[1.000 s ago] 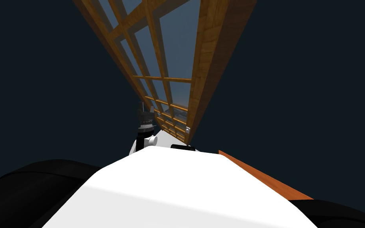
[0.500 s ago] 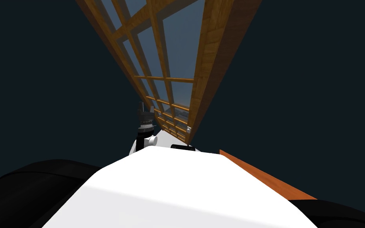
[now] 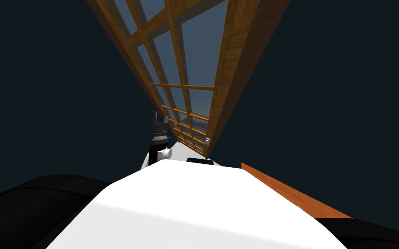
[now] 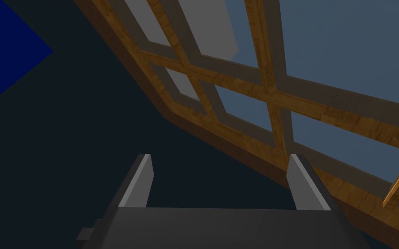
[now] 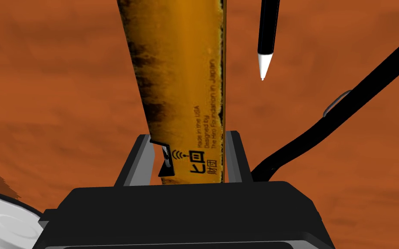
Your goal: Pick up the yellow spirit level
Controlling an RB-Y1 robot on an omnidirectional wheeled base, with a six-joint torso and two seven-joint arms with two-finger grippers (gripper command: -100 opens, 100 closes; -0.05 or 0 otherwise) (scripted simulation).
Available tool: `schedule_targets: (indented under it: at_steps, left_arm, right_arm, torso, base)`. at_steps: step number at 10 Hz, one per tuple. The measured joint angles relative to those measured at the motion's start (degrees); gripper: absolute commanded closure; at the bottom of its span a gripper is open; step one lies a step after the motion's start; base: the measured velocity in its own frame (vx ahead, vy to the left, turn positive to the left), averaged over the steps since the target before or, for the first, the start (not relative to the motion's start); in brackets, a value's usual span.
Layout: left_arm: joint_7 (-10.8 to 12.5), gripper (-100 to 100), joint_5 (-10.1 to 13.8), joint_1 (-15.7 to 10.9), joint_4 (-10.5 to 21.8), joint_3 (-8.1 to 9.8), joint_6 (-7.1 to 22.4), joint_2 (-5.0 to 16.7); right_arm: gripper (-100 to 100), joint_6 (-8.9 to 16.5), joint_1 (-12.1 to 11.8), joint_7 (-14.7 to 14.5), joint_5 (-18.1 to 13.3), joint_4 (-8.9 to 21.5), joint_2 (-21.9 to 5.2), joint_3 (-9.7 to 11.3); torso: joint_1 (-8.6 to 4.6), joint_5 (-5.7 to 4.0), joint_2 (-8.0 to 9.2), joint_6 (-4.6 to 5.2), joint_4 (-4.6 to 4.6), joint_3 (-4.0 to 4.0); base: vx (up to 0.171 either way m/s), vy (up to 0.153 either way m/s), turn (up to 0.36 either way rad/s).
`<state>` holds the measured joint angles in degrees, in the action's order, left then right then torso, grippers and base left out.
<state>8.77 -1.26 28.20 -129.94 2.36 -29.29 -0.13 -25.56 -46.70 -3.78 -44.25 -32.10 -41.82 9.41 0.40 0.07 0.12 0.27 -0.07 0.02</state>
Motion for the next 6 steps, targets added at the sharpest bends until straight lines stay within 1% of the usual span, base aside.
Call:
schedule_targets:
  at_steps: [2,3,4,5,6]
  left_arm:
    - [0.00,0,0.00,0.00,0.00,0.00,0.00,0.00]
    - [0.00,0,0.00,0.00,0.00,0.00,0.00,0.00]
    - [0.00,0,0.00,0.00,0.00,0.00,0.00,0.00]
    - [0.00,0,0.00,0.00,0.00,0.00,0.00,0.00]
    - [0.00,0,0.00,0.00,0.00,0.00,0.00,0.00]
  right_arm:
    - [100,-0.44,-0.13,2.50,-3.10,-0.20,-0.34,-0.93]
    - [100,-0.96,0.22,3.58,-4.77,0.27,-0.53,-1.91]
    - [100,-1.15,0.12,5.07,-6.46,-0.04,-0.82,-2.44]
    - [100,-1.07,0.00,6.24,-7.68,-0.40,-0.96,-2.48]
    - [0,-1.04,-0.02,6.44,-7.82,-0.43,-0.97,-2.45]
  torso:
    - [-0.06,0.01,-0.03,0.04,-0.04,-0.03]
    - [-0.02,0.03,-0.04,0.01,-0.03,-0.04]
    - [0.01,0.04,-0.04,0.03,-0.05,-0.04]
    - [-0.03,0.03,-0.05,0.03,-0.06,-0.05]
    - [-0.07,0.03,-0.08,0.02,-0.06,-0.07]
  base:
    - [-0.011,0.026,-0.005]
    - [-0.018,0.037,0.005]
    - [-0.012,0.016,-0.005]
    - [-0.005,0.005,-0.002]
    - [0.000,0.000,0.000]
